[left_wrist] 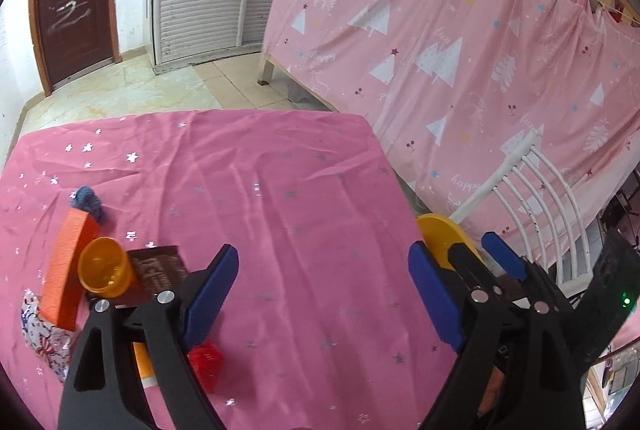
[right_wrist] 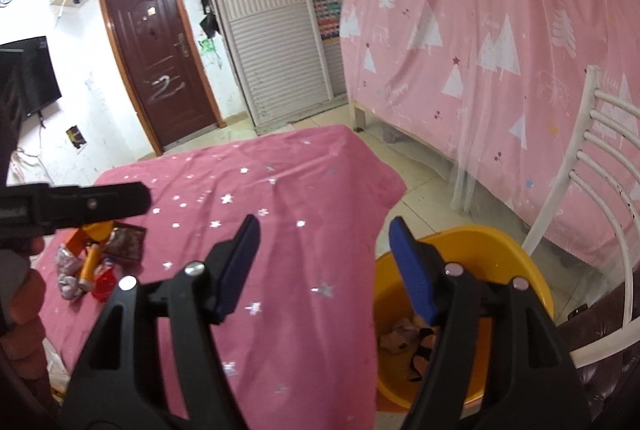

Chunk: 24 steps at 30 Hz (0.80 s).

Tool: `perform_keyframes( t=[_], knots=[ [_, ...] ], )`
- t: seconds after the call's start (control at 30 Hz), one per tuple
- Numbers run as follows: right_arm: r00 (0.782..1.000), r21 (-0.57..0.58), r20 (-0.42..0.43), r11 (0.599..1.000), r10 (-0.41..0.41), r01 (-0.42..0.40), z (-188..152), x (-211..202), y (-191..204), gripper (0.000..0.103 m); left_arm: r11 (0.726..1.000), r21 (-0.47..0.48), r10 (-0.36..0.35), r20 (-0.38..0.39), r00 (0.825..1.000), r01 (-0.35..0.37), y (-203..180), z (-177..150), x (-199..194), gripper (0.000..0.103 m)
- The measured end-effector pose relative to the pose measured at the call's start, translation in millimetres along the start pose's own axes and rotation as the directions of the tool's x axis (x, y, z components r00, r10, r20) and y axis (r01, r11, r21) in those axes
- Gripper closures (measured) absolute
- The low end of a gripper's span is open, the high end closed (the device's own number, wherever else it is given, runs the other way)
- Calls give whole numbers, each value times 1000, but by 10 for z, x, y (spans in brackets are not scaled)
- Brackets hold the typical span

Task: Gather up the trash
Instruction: 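Grasp the Hello Kitty bag with the left tool while the right tool grasps the red wrapper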

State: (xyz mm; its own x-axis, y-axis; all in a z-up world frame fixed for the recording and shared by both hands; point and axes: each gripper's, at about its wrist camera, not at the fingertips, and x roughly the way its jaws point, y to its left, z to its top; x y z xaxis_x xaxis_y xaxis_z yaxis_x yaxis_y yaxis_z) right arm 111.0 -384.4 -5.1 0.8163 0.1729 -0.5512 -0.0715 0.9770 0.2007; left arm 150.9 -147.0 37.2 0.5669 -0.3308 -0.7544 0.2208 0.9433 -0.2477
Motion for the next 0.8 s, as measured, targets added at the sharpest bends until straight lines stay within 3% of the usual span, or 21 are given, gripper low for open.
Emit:
perform_keyframes(
  t=[0.43,0.8],
  knots=[
    [993,-67,-60,992,99,-103,-25,149,674,36,994,-44,98,43,994,-96,566,-49,-242,21],
    [973,-166,-135,964,187,-208,-106,228,1396,36,977,-129,175,33,984,-169,1368,-157,-450,18]
  ],
)
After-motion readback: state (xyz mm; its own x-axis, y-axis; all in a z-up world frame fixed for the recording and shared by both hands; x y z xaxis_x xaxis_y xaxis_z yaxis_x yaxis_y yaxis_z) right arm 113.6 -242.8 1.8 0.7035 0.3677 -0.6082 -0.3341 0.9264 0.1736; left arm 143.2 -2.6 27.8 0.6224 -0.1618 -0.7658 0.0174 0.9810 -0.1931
